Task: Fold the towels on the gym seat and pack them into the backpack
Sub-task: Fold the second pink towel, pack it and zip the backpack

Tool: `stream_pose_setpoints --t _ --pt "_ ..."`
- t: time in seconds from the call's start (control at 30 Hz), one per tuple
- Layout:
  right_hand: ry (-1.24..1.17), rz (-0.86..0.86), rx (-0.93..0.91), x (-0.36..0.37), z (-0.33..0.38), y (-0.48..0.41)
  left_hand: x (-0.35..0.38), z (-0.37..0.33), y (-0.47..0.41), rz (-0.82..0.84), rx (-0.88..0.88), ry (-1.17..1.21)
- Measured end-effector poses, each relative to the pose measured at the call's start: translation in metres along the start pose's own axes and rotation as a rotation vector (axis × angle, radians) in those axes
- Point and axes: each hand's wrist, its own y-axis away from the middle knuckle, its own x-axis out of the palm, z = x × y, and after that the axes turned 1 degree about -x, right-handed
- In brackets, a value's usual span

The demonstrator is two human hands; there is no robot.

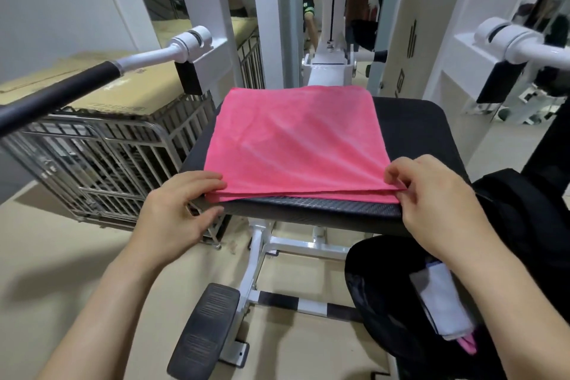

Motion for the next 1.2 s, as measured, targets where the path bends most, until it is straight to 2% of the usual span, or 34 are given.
stream_pose_setpoints --t 0.2,0.37,0.57,0.67,0.8,0.87,0.93,1.03,1.1,1.2 --pt "-0.006 0.017 -0.104 -0.001 -0.009 -0.008 0.000 0.009 -0.002 -0.029 0.031 -0.001" --pt "-0.094 -0.121 -0.026 0.015 -0.007 -0.003 0.002 0.010 -0.002 -0.102 0.017 0.020" --pt "-0.244 -0.278 0.112 0.014 0.000 0.029 0.004 -0.016 0.035 -0.137 0.121 -0.043" --pt "-0.315 -0.177 0.168 0.005 0.000 0.045 0.004 -0.022 0.058 -0.041 0.139 -0.050" --pt "-0.401 0.033 0.199 -0.020 -0.006 0.051 -0.006 -0.020 0.060 0.185 0.098 -0.080" --pt "-0.267 -0.008 0.068 -0.024 -0.004 0.049 -0.011 -0.021 0.054 0.231 0.074 -0.097" --pt "-0.091 -0.032 -0.151 -0.017 0.008 0.045 -0.010 -0.027 0.043 0.144 0.076 -0.080" --pt "0.247 0.079 -0.468 0.015 0.023 0.035 0.011 -0.050 0.017 0.001 0.175 -0.077" --pt "0.401 0.160 -0.566 0.036 0.025 0.029 0.038 -0.065 0.007 0.040 0.304 -0.110" --pt "0.435 0.068 -0.650 0.051 0.017 0.025 0.078 -0.075 0.008 0.171 0.347 -0.367"
